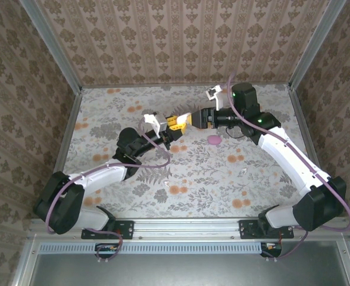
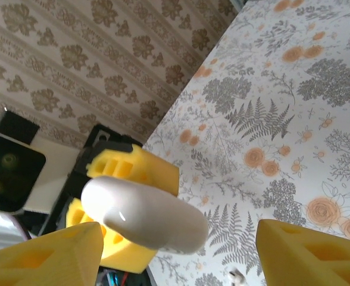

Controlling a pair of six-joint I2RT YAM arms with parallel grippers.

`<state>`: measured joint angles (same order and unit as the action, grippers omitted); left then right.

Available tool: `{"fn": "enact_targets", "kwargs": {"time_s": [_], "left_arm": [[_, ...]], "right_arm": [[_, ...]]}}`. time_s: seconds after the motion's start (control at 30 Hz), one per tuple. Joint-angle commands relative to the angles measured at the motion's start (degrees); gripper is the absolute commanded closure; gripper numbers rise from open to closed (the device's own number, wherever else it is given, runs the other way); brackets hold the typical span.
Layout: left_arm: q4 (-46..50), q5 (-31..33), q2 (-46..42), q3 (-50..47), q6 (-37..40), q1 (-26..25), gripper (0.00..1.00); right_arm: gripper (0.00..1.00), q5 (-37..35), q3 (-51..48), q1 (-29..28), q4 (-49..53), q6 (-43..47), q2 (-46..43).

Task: Insert the wireless bluetooth earbuds into the charging case

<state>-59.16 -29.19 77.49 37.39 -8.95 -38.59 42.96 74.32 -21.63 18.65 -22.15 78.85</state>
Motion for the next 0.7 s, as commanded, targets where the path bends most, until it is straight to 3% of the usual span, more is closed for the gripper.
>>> {"fn": "enact_targets", "kwargs": {"time_s": [0.0, 0.43, 0.67], "left_arm": [[-1.26, -1.01, -1.39, 0.84, 0.81, -0.18, 0.87], [-0.61, -3.48, -1.20, 1.46, 0.01, -0.23, 0.87], [-0.17, -4.30, -1.33, 1.99, -0.14, -0.18, 0.87]], "right_arm": [[0.29, 2.95, 0.45, 0.25, 3.35, 4.91, -0.76], [0.33, -6.03, 0.46, 0.57, -1.21, -1.33, 0.19], [0.35, -7.18, 1.65, 0.94, -2.17, -2.22, 0.52]]}}
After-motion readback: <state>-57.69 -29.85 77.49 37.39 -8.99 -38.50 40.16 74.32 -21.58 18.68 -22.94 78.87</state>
